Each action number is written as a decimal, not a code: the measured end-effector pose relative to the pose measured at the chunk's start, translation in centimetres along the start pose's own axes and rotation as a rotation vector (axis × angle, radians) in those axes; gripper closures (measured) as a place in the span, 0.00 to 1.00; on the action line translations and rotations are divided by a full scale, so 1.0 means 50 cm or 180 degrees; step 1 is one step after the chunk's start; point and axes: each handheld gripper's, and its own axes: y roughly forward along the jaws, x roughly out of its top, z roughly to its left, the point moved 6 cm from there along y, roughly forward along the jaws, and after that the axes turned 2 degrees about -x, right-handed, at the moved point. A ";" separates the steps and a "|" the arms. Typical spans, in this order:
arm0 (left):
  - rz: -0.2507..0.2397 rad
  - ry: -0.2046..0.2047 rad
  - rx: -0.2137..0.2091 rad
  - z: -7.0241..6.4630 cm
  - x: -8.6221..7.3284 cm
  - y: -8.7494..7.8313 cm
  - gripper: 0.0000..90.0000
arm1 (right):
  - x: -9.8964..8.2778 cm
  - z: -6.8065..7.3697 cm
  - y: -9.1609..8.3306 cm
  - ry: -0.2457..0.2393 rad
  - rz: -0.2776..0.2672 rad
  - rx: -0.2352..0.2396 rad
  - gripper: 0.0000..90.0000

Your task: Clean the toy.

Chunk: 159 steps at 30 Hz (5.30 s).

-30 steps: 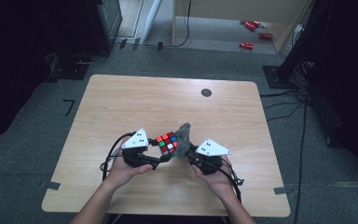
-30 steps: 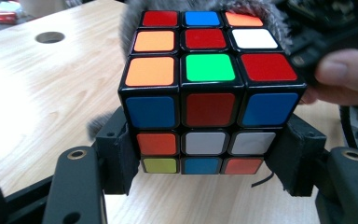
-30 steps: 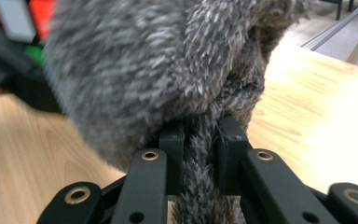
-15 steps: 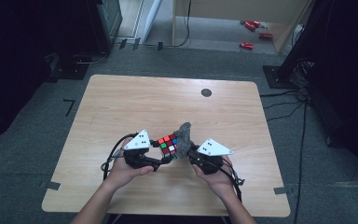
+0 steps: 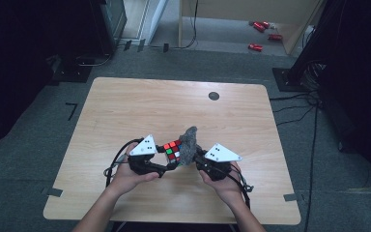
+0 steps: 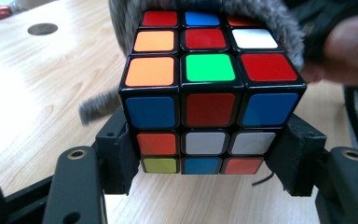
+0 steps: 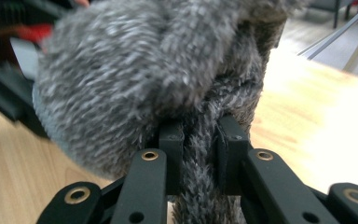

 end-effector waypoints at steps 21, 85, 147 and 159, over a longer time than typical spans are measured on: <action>-0.0009 -0.0043 -0.0013 0.011 0.003 -0.017 0.39 | -0.010 0.023 0.008 -0.0054 0.0113 0.0022 0.88; -0.0586 -0.0460 0.0010 -0.002 0.036 -0.011 0.39 | -0.008 0.036 0.018 0.0609 0.0004 0.0110 0.87; -0.0555 -0.0490 0.0193 0.009 0.027 -0.006 0.39 | -0.012 0.077 0.029 0.0345 0.0167 0.0337 0.87; -0.0528 -0.0454 0.0130 -0.006 0.030 0.009 0.39 | -0.017 0.057 0.031 0.0470 0.0123 0.0191 0.87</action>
